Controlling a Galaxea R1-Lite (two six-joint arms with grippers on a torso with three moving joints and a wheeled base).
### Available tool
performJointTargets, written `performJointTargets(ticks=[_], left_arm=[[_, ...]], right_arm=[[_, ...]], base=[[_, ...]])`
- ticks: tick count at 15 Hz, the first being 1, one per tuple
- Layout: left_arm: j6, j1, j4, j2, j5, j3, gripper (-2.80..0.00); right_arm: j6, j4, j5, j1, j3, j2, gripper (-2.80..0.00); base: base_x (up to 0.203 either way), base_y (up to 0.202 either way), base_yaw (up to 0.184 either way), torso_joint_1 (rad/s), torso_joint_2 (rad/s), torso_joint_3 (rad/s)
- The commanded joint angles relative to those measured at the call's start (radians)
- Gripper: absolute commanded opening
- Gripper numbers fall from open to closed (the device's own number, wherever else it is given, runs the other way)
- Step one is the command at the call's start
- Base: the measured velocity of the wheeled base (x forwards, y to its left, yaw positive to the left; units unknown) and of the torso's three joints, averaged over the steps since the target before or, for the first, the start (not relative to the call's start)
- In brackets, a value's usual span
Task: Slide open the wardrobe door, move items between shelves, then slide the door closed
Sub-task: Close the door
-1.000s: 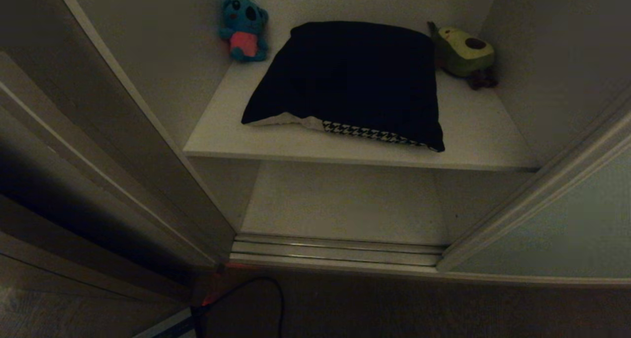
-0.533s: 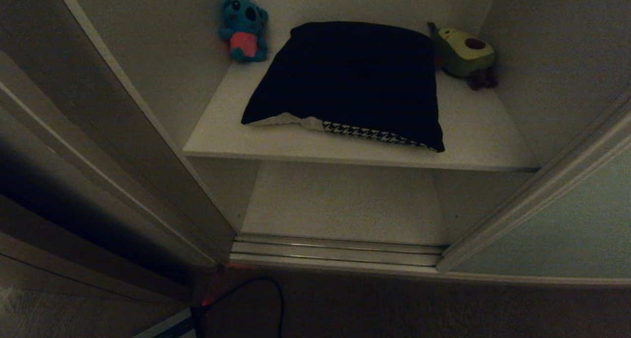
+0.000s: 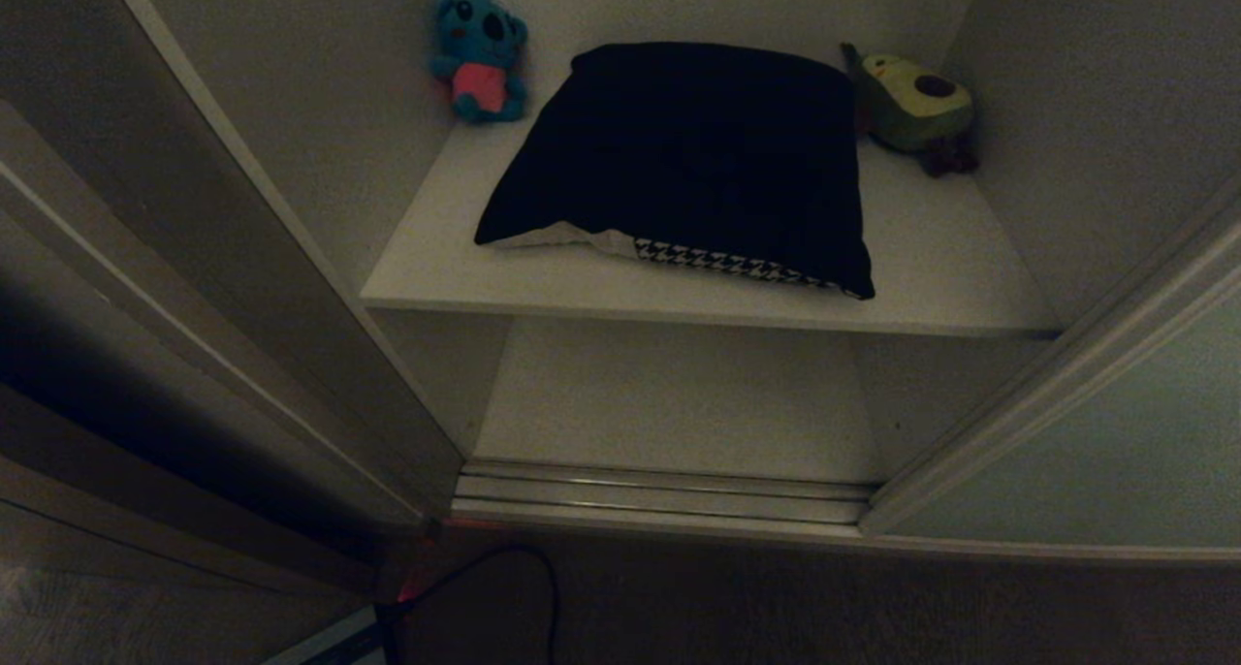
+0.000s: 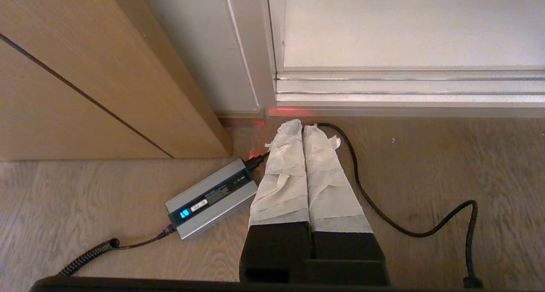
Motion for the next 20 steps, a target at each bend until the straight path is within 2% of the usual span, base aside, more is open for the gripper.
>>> performJointTargets(ticks=[1,6,9,10,11,12,14,16,18,20], left_arm=[[0.000,0.000,0.001,0.000,0.000,0.000,-2.80],[0.000,0.000,0.001,0.000,0.000,0.000,-2.80],[0.000,0.000,0.001,0.000,0.000,0.000,-2.80],[0.000,0.000,0.001,0.000,0.000,0.000,-2.80],[0.000,0.000,0.001,0.000,0.000,0.000,-2.80],[0.000,0.000,0.001,0.000,0.000,0.000,-2.80],[0.000,0.000,0.001,0.000,0.000,0.000,-2.80],[0.000,0.000,0.001,0.000,0.000,0.000,-2.80],[0.000,0.000,0.001,0.000,0.000,0.000,-2.80],[0.000,0.000,0.001,0.000,0.000,0.000,-2.80]], right_arm=[[0.018,0.015,-0.022,-0.008,-0.076,0.145,-2.80],[0.183,0.025,-0.062,-0.093,-0.260,0.359,-2.80],[0.204,0.055,-0.053,-0.084,-0.292,0.387,-2.80],[0.237,0.065,-0.043,-0.082,-0.305,0.407,-2.80],[0.279,0.067,0.003,-0.083,-0.322,0.426,-2.80],[0.303,0.066,0.080,-0.089,-0.341,0.440,-2.80],[0.321,0.061,0.230,-0.097,-0.378,0.480,-2.80],[0.321,0.022,0.328,-0.110,-0.385,0.519,-2.80],[0.323,-0.042,0.386,-0.199,-0.385,0.561,-2.80],[0.323,-0.106,0.483,-0.308,-0.385,0.593,-2.80]], base=[[0.000,0.000,0.000,0.000,0.00,0.000],[0.000,0.000,0.000,0.000,0.00,0.000],[0.000,0.000,0.000,0.000,0.00,0.000],[0.000,0.000,0.000,0.000,0.00,0.000],[0.000,0.000,0.000,0.000,0.00,0.000],[0.000,0.000,0.000,0.000,0.00,0.000],[0.000,0.000,0.000,0.000,0.00,0.000],[0.000,0.000,0.000,0.000,0.00,0.000],[0.000,0.000,0.000,0.000,0.00,0.000],[0.000,0.000,0.000,0.000,0.00,0.000]])
